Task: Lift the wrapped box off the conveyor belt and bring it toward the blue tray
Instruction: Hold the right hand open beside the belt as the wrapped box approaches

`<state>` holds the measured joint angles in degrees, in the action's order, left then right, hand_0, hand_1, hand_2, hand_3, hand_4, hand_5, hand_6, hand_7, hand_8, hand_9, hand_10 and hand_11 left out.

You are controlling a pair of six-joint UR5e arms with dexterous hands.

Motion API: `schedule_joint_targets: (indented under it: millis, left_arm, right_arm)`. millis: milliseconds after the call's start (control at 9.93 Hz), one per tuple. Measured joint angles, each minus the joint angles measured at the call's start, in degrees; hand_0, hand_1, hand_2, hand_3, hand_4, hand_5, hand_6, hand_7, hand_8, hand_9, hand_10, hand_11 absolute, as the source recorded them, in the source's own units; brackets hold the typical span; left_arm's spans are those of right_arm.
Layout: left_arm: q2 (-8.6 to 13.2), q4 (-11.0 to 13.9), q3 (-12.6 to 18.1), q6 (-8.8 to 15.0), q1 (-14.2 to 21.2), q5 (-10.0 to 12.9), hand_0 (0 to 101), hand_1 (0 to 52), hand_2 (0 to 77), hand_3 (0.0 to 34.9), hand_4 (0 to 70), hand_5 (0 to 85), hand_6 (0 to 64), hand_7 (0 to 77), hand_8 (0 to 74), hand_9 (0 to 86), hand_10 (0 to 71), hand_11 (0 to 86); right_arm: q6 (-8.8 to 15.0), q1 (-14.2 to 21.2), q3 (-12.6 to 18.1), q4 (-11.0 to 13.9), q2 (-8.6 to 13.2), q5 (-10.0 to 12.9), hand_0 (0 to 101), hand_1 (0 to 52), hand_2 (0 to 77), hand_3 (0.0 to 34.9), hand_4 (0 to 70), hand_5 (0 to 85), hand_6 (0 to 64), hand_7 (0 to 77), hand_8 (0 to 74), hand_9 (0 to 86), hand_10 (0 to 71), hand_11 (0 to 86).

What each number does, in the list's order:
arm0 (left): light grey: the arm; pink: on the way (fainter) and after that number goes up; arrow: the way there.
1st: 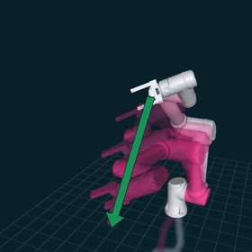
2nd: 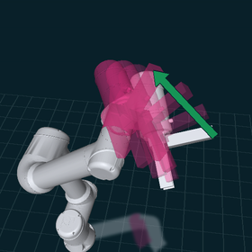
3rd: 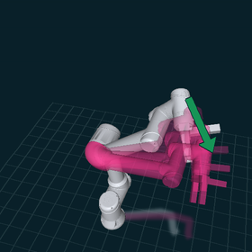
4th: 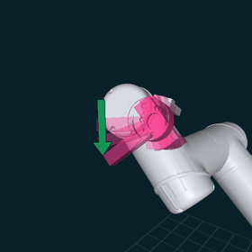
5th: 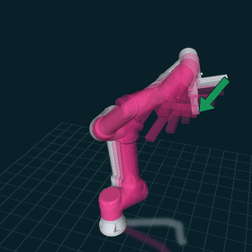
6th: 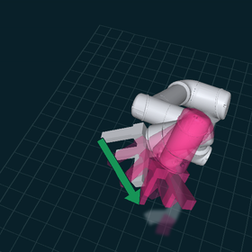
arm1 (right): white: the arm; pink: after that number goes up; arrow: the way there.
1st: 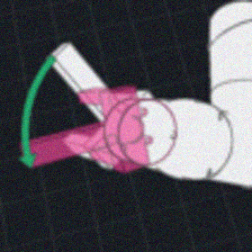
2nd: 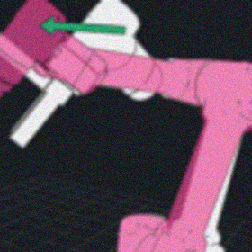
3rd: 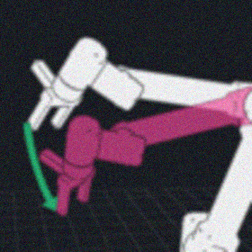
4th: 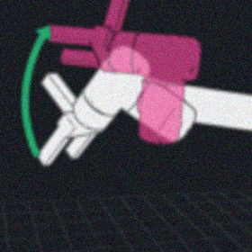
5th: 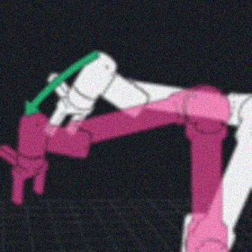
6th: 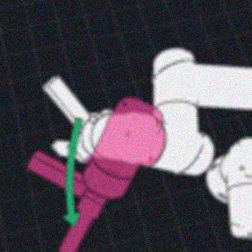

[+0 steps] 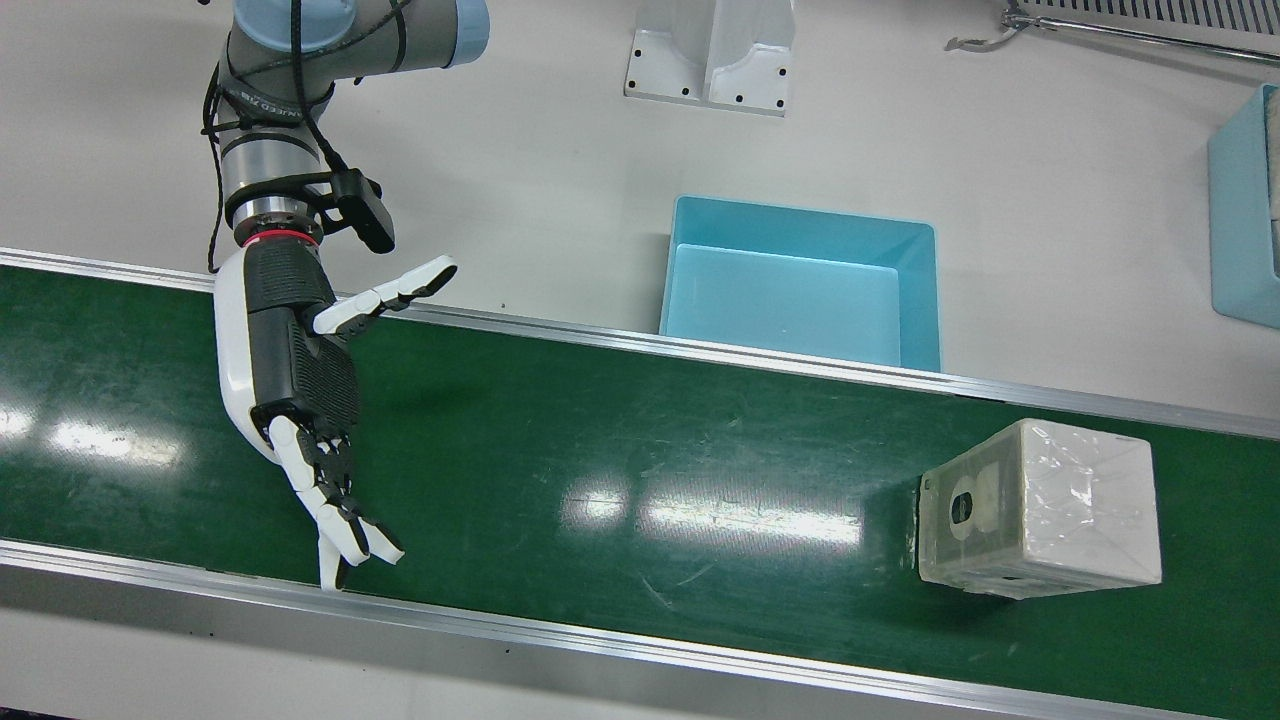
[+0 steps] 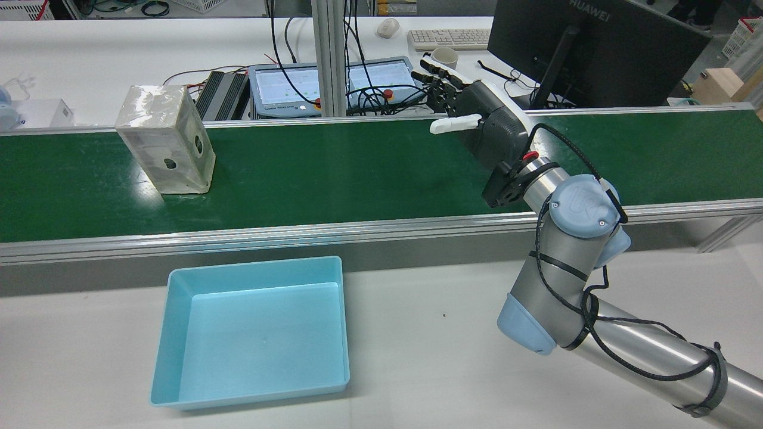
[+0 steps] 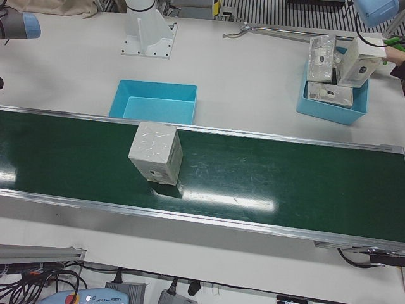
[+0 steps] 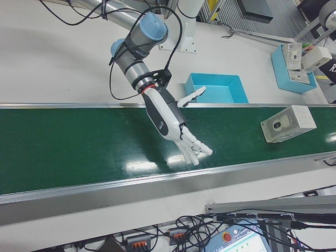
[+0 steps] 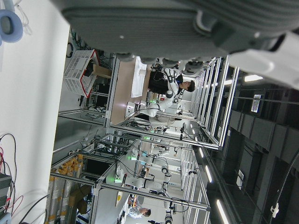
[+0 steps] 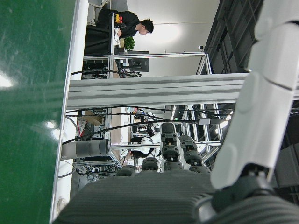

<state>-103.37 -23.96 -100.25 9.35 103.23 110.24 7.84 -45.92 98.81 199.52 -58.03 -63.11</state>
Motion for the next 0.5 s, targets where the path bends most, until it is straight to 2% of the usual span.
schedule_joint_targets:
  millis: [201,504]
  left_arm:
    - [0.0,0.0,0.0,0.0,0.0,0.0,0,0.0,1.1,0.0,0.0,1.1,0.5,0.5,0.5,0.5,0.5,0.5]
    - [0.0,0.0,0.0,0.0,0.0,0.0,0,0.0,1.1,0.0,0.0,1.1,0.5,0.5,0.5,0.5,0.5,0.5]
  right_arm:
    - [0.0,0.0,-0.4,-0.6,-0.1,0.1,44,8.2,4.4,0.0,8.2,8.7,5.5,14.7,2.7,1.6,0.0,1.1]
    - [0.3,0.3,-1.6,-2.8,0.2,0.2,45,8.2,3.8,0.0,8.2,9.8,5.5,14.7,2.7,1.6,0.0,1.1]
